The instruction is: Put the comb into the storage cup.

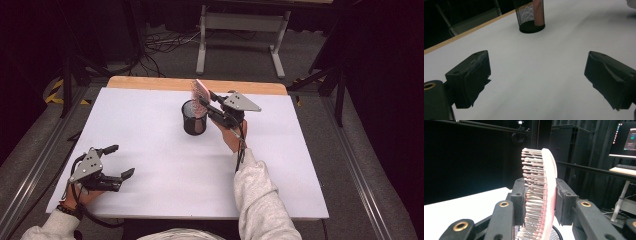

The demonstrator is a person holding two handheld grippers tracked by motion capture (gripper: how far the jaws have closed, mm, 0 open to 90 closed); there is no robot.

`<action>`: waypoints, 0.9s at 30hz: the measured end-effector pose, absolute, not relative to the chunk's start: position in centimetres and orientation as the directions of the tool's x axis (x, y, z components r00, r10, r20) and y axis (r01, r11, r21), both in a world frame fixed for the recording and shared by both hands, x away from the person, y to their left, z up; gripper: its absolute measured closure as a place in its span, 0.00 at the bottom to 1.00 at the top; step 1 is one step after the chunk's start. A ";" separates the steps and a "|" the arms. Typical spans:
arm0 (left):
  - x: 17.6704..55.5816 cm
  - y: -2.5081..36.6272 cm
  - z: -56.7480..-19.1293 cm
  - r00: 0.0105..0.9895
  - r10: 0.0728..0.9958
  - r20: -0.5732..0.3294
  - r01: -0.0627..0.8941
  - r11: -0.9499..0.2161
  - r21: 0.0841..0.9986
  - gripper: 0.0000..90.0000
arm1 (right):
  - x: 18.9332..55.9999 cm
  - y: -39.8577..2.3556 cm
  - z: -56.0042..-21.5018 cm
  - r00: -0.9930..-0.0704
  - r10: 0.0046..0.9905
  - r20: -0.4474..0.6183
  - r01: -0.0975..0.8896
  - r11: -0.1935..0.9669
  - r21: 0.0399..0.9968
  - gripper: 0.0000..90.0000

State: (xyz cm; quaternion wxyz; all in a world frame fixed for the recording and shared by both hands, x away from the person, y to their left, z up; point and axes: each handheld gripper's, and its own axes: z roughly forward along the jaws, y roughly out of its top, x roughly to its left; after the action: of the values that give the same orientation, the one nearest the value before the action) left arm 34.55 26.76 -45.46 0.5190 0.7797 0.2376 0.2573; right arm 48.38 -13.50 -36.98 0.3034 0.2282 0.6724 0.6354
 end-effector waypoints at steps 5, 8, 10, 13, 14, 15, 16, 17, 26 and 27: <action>34.5 26.6 -45.5 0.755 0.634 0.166 0.100 -0.362 0.927 0.09 | 48.4 -14.0 -37.2 -0.702 0.706 -0.097 -0.071 0.066 0.995 0.71; 34.5 26.5 -45.5 0.757 0.632 0.167 0.099 -0.364 0.926 0.10 | 48.4 -14.2 -37.3 -0.702 0.707 -0.089 -0.068 0.058 0.996 0.70; 34.5 26.5 -45.6 0.758 0.630 0.172 0.097 -0.369 0.924 0.10 | 48.3 -14.4 -37.4 -0.697 0.710 -0.101 -0.074 0.070 0.995 0.70; 34.5 26.5 -45.6 0.758 0.628 0.174 0.096 -0.372 0.923 0.10 | 48.3 -14.7 -37.5 -0.693 0.716 -0.089 -0.070 0.057 0.996 0.69; 34.5 26.5 -45.6 0.758 0.629 0.175 0.097 -0.373 0.923 0.10 | 48.3 -14.7 -37.5 -0.692 0.717 -0.087 -0.068 0.055 0.996 0.69; 34.5 26.5 -45.6 0.758 0.628 0.175 0.097 -0.373 0.923 0.10 | 48.2 -14.8 -37.6 -0.690 0.718 -0.086 -0.067 0.055 0.996 0.69; 34.5 26.5 -45.6 0.759 0.627 0.175 0.097 -0.375 0.922 0.10 | 48.3 -14.9 -37.6 -0.687 0.720 -0.095 -0.072 0.062 0.995 0.68; 34.5 26.4 -45.6 0.760 0.626 0.176 0.097 -0.377 0.921 0.10 | 48.2 -15.0 -37.6 -0.690 0.718 -0.094 -0.071 0.063 0.996 0.68; 34.5 26.4 -45.7 0.757 0.626 0.187 0.096 -0.390 0.916 0.11 | 47.8 -15.2 -38.3 -0.686 0.721 -0.093 -0.044 0.087 0.995 0.66; 34.5 26.4 -45.7 0.756 0.627 0.185 0.100 -0.390 0.915 0.11 | 47.7 -15.2 -38.3 -0.686 0.721 -0.094 -0.042 0.090 0.995 0.65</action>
State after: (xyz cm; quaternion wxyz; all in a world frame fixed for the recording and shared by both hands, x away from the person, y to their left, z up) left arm 34.54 26.40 -45.72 0.5021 0.7913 0.2298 0.2627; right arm 47.70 -15.16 -38.30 0.3052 0.2525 0.6722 0.6255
